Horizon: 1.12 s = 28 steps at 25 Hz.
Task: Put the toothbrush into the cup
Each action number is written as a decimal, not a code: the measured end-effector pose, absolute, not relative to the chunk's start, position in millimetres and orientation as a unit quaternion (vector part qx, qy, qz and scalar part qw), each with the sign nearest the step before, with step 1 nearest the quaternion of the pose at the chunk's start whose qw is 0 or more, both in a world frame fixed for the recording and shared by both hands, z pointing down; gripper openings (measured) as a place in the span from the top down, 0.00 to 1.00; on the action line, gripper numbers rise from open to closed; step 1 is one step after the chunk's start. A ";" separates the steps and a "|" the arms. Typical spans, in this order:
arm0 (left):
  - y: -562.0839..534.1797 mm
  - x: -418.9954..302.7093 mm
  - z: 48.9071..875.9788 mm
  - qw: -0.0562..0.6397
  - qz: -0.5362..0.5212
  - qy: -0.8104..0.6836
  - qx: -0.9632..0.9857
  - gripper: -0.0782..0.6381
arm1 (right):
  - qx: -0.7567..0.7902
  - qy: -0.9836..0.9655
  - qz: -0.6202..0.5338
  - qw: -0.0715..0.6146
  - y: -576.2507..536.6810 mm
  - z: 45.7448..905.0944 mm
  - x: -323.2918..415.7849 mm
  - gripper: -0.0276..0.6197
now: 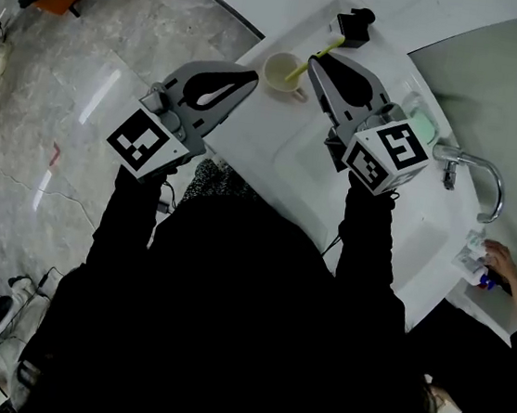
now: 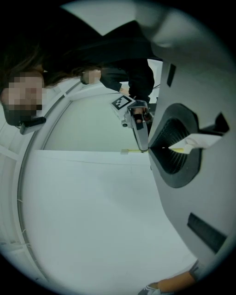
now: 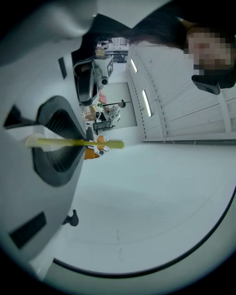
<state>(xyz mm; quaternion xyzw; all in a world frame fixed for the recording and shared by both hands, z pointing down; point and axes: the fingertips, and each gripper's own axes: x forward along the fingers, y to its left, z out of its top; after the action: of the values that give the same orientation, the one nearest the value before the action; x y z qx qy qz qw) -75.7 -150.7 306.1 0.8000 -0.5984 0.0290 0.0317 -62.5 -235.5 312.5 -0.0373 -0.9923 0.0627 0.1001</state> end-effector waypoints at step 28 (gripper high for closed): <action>-144.5 -104.6 319.1 0.055 0.016 -0.617 0.785 0.88 | -0.014 -0.966 0.084 0.246 -236.8 434.0 -90.8 0.88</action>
<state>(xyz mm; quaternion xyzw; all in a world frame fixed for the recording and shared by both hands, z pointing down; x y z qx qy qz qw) -104.6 -144.5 319.1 0.7850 -0.6168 0.0161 0.0553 -90.8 -236.8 434.0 -0.0139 -0.9656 0.0836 0.2459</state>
